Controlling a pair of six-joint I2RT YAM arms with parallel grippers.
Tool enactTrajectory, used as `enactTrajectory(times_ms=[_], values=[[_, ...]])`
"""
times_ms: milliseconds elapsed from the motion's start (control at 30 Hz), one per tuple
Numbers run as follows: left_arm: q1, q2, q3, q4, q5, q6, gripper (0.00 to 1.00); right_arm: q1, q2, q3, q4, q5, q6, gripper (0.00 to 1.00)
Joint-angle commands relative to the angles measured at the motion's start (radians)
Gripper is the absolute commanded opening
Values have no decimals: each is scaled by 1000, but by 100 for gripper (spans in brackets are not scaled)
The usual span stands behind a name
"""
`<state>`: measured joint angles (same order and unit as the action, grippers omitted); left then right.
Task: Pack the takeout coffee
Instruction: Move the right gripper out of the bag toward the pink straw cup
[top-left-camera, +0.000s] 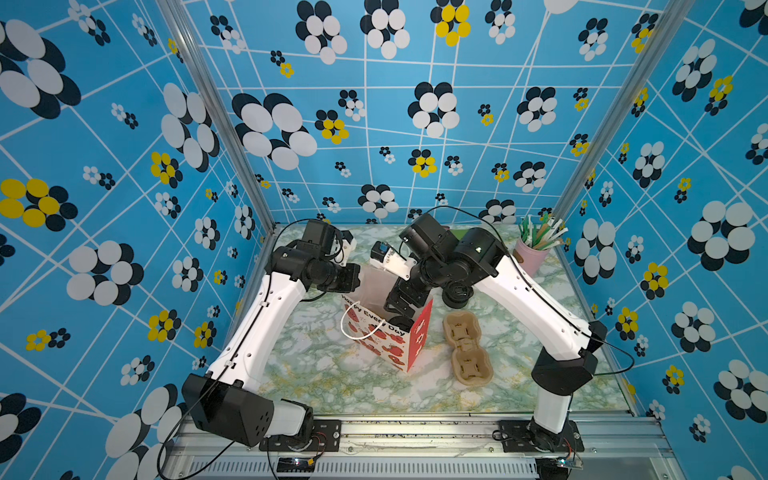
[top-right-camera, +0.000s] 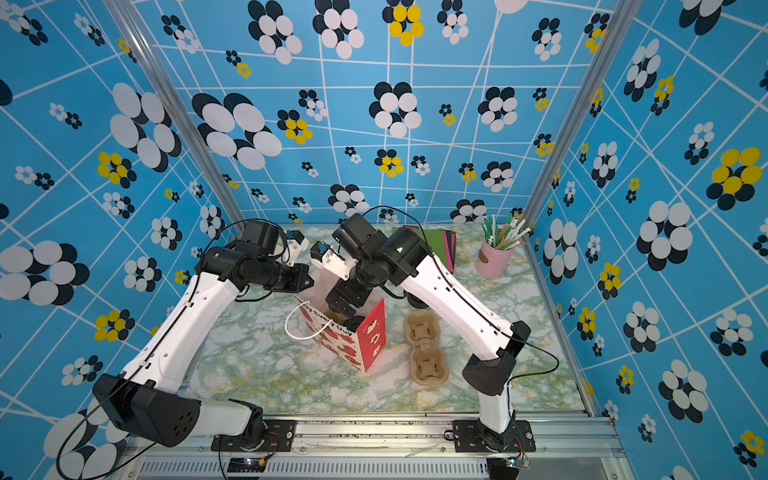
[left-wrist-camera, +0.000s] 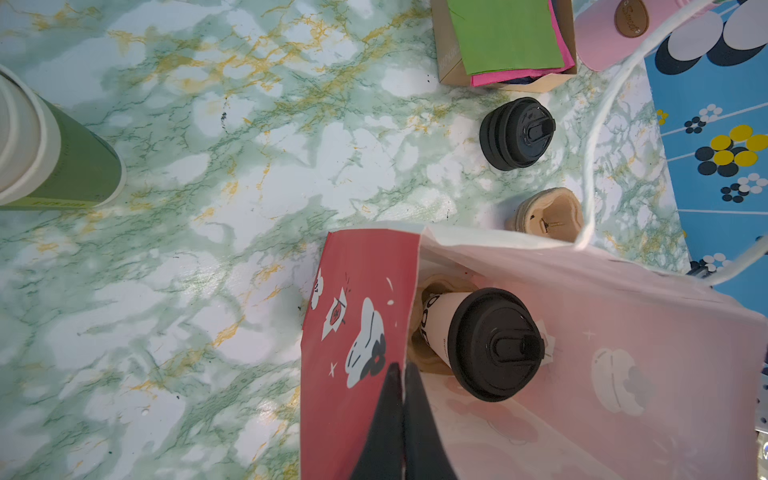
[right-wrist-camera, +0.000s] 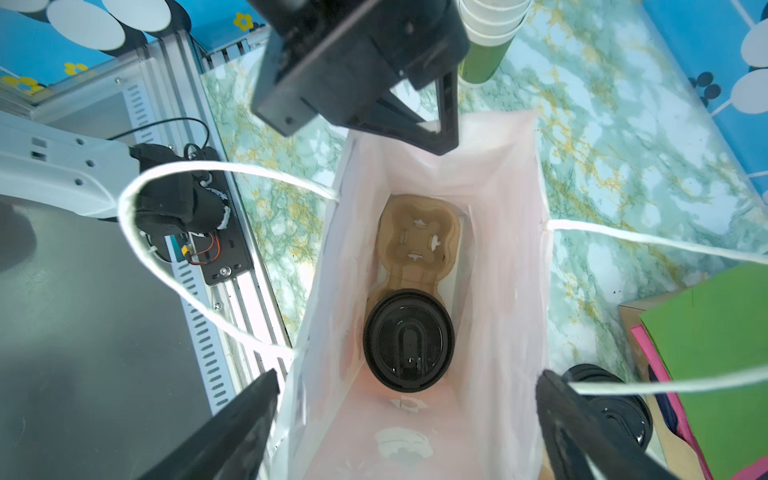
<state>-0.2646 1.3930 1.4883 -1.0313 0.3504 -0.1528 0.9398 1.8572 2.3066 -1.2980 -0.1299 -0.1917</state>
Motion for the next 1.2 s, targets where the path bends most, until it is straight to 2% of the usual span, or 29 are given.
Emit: enactTrajectory(times_ms=[0, 67, 200, 467, 567, 733, 900, 1167], values=[[-7, -3, 24, -64, -27, 18, 0, -4, -91, 7, 32, -2, 25, 95], [-7, -3, 33, -67, -24, 18, 0, -4, -142, -36, 77, 3, 29, 94], [-6, -3, 51, -72, -19, 16, 9, -7, -257, -164, 181, 44, 38, 93], [-6, 5, 157, -119, -22, 28, 46, -52, -447, -366, 311, 200, 61, 94], [-5, 3, 212, -137, -24, 34, 54, -100, -512, -440, 359, 257, 91, 94], [-4, -28, 278, -150, -16, 32, 66, -229, -595, -546, 412, 363, 150, 90], [-4, -110, 248, -104, -7, 14, 79, -411, -617, -611, 443, 491, 172, 82], [6, -252, 112, 14, 44, -21, 94, -708, -537, -625, 466, 411, 248, 78]])
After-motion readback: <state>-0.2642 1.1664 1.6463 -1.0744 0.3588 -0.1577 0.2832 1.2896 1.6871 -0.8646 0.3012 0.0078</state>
